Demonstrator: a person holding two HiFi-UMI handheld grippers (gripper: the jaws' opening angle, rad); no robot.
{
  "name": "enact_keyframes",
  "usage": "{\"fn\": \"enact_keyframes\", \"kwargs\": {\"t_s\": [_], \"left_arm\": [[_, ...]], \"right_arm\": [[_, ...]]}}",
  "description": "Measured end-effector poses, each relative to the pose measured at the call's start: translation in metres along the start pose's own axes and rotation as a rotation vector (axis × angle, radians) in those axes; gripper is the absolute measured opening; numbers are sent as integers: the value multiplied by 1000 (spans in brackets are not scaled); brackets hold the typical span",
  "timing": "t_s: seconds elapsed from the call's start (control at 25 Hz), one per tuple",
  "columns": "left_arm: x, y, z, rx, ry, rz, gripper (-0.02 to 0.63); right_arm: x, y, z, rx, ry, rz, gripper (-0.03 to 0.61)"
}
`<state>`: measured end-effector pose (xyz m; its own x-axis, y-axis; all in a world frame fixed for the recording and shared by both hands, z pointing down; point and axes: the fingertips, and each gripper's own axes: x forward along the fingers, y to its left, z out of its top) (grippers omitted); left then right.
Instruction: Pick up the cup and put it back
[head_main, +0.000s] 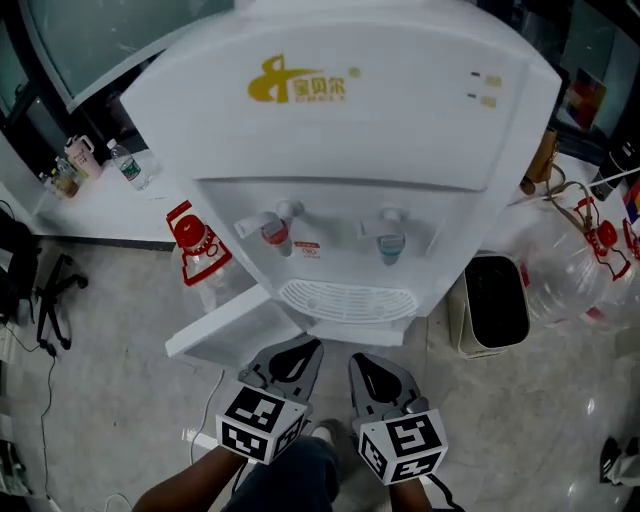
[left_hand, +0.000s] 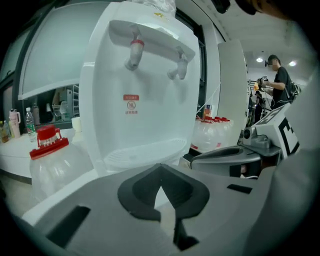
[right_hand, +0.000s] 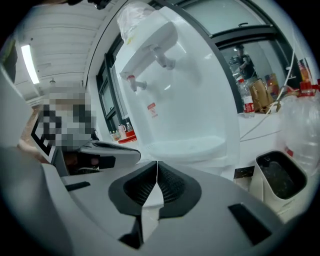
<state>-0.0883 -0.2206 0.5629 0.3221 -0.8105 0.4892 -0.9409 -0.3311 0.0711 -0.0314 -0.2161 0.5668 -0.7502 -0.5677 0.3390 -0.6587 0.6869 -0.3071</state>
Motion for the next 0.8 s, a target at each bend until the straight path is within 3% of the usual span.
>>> {"fn": "enact_keyframes", "kwargs": {"t_s": [0.2,0.4,0.8], "left_arm": [[-33,-17,55,-7,23,-21,12],[-74,-29,111,-66,27,-32,12],[-149,-53,233,-31,26,-40,12]], "right_arm": [[-23,28,59,-2,41,-4,21],[-50,52,126,25,51,-29,21],[-106,96,258,80,40,-41,21]]}}
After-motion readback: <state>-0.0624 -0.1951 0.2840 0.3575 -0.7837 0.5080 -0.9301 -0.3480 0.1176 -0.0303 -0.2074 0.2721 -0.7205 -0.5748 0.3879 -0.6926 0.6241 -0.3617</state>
